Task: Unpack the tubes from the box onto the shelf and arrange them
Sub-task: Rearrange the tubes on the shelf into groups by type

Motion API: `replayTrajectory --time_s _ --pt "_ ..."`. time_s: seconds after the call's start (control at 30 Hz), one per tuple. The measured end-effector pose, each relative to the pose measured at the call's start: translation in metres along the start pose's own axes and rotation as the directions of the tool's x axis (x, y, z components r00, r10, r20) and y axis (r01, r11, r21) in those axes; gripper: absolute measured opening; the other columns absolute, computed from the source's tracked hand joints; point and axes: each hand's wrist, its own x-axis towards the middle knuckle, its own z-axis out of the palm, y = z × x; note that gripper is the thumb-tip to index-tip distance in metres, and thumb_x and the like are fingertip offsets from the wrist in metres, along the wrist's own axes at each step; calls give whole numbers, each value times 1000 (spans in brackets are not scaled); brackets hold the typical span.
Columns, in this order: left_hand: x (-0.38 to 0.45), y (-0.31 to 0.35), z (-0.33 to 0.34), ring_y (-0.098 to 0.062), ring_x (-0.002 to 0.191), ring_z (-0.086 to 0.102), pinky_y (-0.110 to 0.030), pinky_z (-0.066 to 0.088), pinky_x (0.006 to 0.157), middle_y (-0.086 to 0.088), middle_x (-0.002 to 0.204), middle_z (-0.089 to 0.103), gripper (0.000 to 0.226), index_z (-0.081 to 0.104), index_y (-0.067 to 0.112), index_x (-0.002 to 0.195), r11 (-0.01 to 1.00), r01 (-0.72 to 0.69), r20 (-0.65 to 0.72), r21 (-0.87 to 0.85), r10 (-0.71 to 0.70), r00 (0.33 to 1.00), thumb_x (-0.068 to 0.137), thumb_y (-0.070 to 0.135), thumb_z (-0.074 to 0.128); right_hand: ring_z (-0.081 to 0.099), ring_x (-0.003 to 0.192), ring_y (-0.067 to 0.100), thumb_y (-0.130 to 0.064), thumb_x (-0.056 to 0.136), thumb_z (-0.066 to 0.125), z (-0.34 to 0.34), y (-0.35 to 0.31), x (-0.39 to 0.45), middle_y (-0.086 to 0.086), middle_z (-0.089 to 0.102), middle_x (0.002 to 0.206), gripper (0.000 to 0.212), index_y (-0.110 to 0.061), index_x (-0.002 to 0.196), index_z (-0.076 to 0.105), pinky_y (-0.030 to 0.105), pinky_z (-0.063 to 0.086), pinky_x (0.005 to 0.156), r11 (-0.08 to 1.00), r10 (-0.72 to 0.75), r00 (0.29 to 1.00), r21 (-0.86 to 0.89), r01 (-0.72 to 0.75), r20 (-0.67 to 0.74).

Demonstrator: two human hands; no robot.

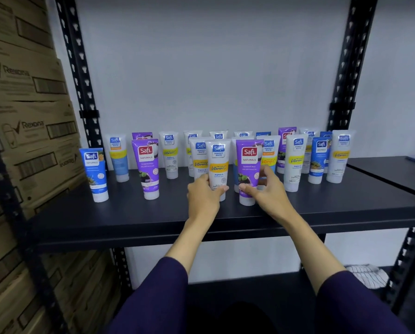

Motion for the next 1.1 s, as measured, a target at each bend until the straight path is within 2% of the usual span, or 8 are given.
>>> replayTrajectory --time_s 0.27,0.43,0.53,0.6,0.67,0.77,0.93,1.1 --pt "10 0 10 -18 94 65 -27 51 74 -4 102 69 34 69 9 100 998 36 -2 59 -36 999 77 32 77 55 92 -3 -23 81 73 0 3 1 -6 56 111 50 -17 124 48 6 45 62 1000 1 999 -22 -2 -32" --pt "12 -13 -8 -17 83 64 -30 50 70 -2 83 68 29 68 8 76 989 73 -27 129 -70 997 75 35 78 57 97 4 -24 80 74 2 5 1 -4 58 113 51 -16 123 49 6 45 66 1000 -5 999 -17 4 -41" --pt "15 -16 -20 -19 90 57 -28 45 71 0 93 56 31 55 7 89 988 90 -103 125 -77 992 77 25 78 57 93 1 -24 79 76 2 5 1 -4 59 111 52 -17 122 49 4 47 64 1000 -8 999 -24 7 -43" --pt "20 -16 -26 -21 101 51 -30 44 81 -1 103 47 40 46 12 98 991 62 -109 120 -49 993 76 20 78 57 91 -2 -24 78 77 2 5 1 -4 59 109 51 -17 120 50 4 47 65 1000 -13 999 -23 12 -46" --pt "27 -17 -30 -19 110 48 -30 43 88 -6 117 47 53 40 13 113 997 53 -23 50 -52 998 76 17 79 57 90 -3 -24 78 76 2 4 1 -6 59 107 51 -18 120 50 5 46 65 1000 -16 999 -21 15 -42" --pt "33 -17 -34 -17 112 53 -24 43 86 -10 131 53 67 32 11 132 990 108 185 -87 -91 978 80 12 74 58 90 -2 -25 77 77 2 4 1 -6 60 106 50 -18 120 50 7 46 65 1000 -13 999 -19 13 -32" --pt "37 -18 -41 -23 120 52 -23 41 88 -12 133 53 46 42 5 128 992 123 240 -37 -111 965 88 7 64 59 90 0 -25 77 77 1 6 2 -4 61 105 51 -18 120 50 7 46 64 1000 -13 1000 -22 13 -19" --pt "38 -24 -46 -22 123 51 -24 38 91 -10 136 52 45 43 7 131 991 133 242 -31 -122 963 90 6 61 57 91 0 -27 78 76 4 3 0 -3 61 106 49 -19 118 50 6 46 63 998 -34 999 -43 35 18"
